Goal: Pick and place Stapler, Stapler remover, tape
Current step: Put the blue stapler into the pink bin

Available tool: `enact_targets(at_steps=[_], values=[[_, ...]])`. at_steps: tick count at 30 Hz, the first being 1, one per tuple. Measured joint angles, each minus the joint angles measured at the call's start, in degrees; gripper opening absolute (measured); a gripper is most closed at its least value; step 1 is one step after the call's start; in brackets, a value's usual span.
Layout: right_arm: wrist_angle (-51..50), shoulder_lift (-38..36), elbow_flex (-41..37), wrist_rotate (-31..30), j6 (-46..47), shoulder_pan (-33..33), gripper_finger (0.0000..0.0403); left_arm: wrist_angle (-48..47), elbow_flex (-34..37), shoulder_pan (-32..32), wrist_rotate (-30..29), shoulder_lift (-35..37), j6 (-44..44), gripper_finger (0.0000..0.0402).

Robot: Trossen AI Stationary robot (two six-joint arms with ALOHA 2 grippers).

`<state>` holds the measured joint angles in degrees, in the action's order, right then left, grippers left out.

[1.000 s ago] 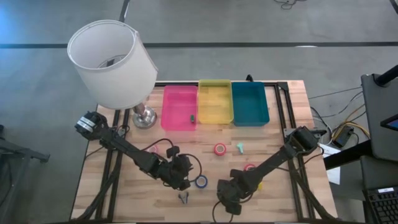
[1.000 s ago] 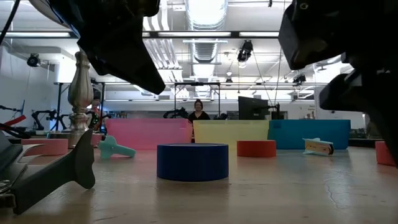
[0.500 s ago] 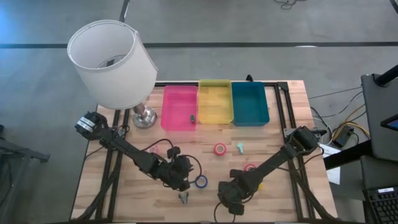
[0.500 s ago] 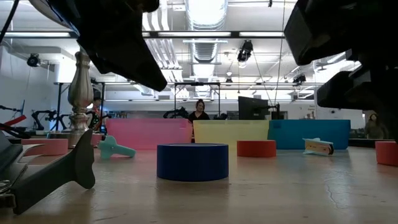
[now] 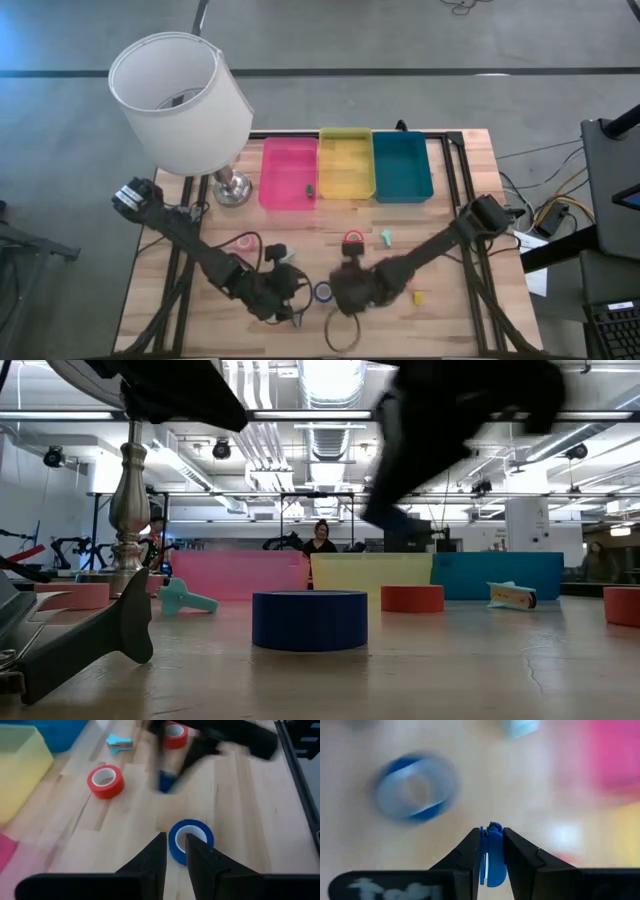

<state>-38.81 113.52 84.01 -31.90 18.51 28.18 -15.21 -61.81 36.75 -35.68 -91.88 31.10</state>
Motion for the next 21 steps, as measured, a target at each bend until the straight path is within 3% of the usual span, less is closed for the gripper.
enact_targets(at_steps=[2, 7, 9, 15, 21], values=[[2.33, -1.41, 0.02, -4.98, -3.42, -2.56, 0.0068, -0.82, 0.21, 0.76, -0.87, -0.02, -0.03, 0.0073], [13.32, -4.69, -0.56, -4.56, -13.04, -11.59, 0.0068, -1.35, 0.27, 2.56, -1.54, -0.47, 0.28, 0.0073], [19.49, -4.77, -0.61, -0.42, -17.02, -16.31, 0.0068, -1.33, 0.29, 3.23, -2.30, -0.55, 0.71, 0.0073], [37.71, 0.15, -0.72, 21.75, -24.79, -29.34, 0.0068, -1.31, 1.36, 4.99, -5.54, -0.57, 5.53, 0.0073], [42.50, 7.06, -0.07, 24.39, -21.78, -36.49, 0.0068, -1.21, 3.62, 5.99, -7.05, -0.57, 11.50, 0.0073]])
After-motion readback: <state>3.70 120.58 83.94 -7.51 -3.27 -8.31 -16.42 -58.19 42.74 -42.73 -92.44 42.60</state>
